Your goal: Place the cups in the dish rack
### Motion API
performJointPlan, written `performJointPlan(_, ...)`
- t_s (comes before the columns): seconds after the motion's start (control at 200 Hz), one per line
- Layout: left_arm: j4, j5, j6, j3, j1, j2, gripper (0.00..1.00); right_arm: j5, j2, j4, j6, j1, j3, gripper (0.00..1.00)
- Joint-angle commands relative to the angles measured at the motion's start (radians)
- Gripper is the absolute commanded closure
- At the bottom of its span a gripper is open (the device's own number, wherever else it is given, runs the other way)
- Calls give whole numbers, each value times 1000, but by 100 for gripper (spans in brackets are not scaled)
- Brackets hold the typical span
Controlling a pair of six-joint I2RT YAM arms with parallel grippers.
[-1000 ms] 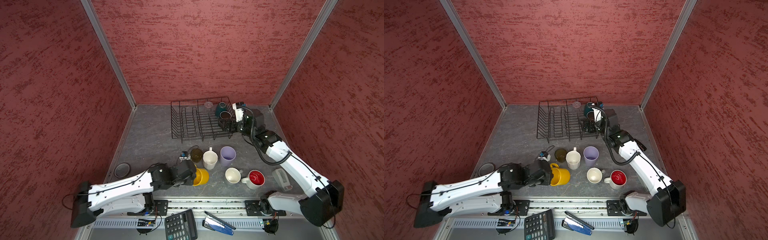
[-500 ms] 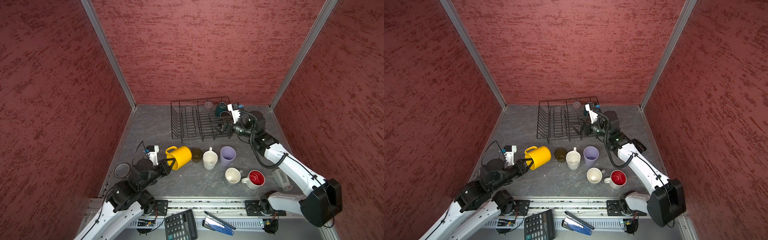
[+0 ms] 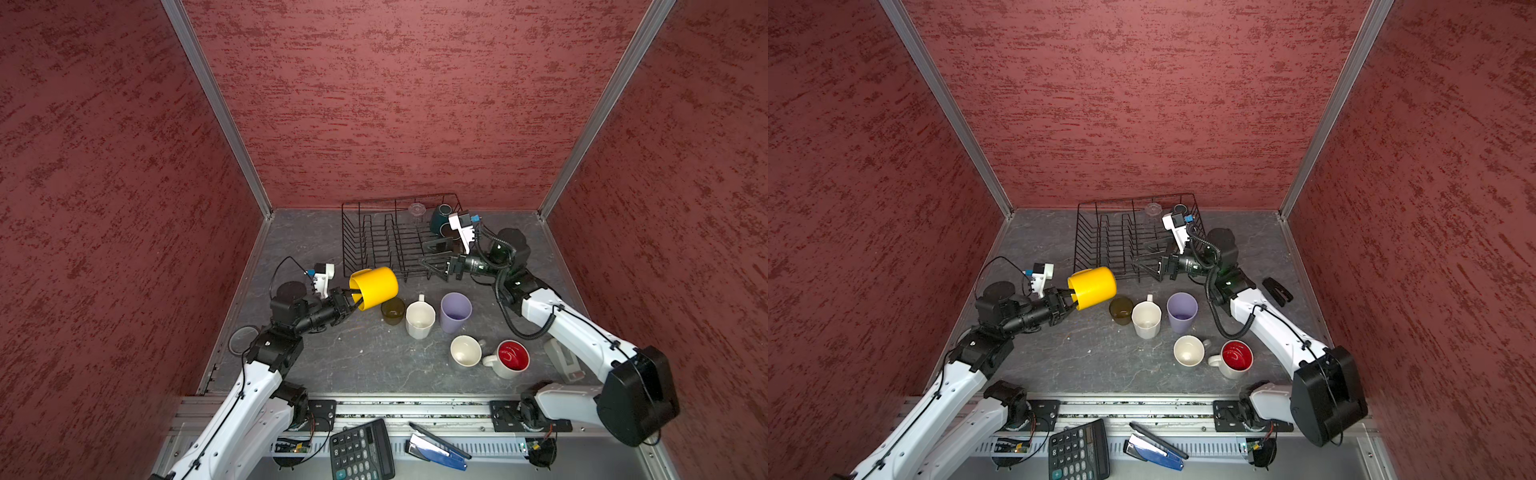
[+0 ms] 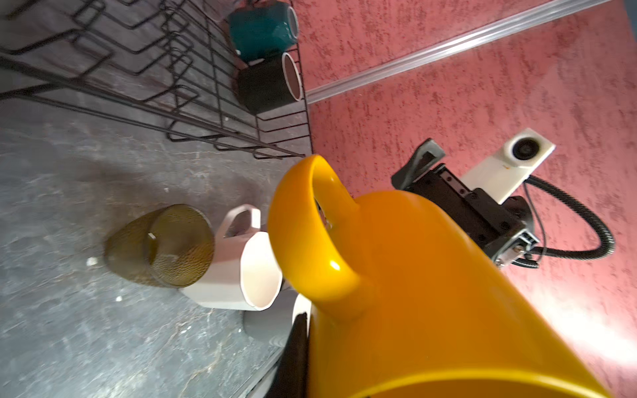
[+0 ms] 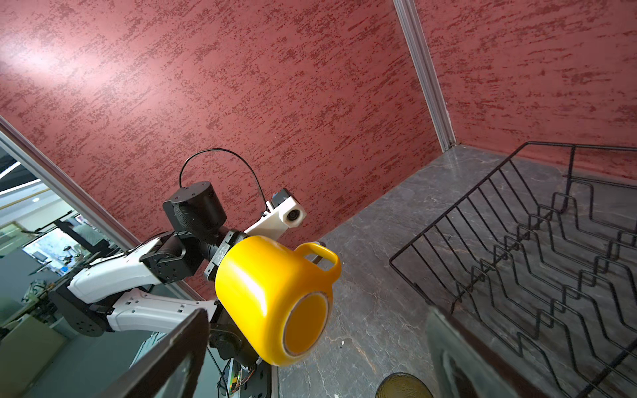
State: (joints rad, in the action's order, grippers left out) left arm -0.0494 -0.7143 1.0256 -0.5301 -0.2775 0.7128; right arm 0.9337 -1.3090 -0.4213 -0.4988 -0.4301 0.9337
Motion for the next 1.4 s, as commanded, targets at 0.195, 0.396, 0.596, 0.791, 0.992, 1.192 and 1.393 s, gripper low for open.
performJointPlan(0.195, 323, -195, 82, -7, 14, 85, 100, 49, -58, -195, -19, -62, -26, 1)
performJointPlan(0.396, 359, -224, 97, -13, 14, 124, 100, 61, -87, -217, 27, -116, -26, 1)
performJointPlan(0.596, 390, -231, 114, -9, 16, 144, 100, 91, -104, -239, 36, -156, -28, 1)
performJointPlan(0.791, 397, -243, 116, -15, 15, 158, 100, 97, -129, -234, 40, -174, -21, 1)
performJointPlan(0.992, 406, -245, 124, -14, 16, 164, 100, 93, -139, -222, 42, -199, -6, 1)
performJointPlan(1.192, 400, -241, 122, -11, 15, 170, 100, 69, -174, -195, 42, -221, 17, 2)
performJointPlan(1.393, 398, -240, 122, -6, 14, 164, 100, 54, -193, -169, 51, -238, 36, 5)
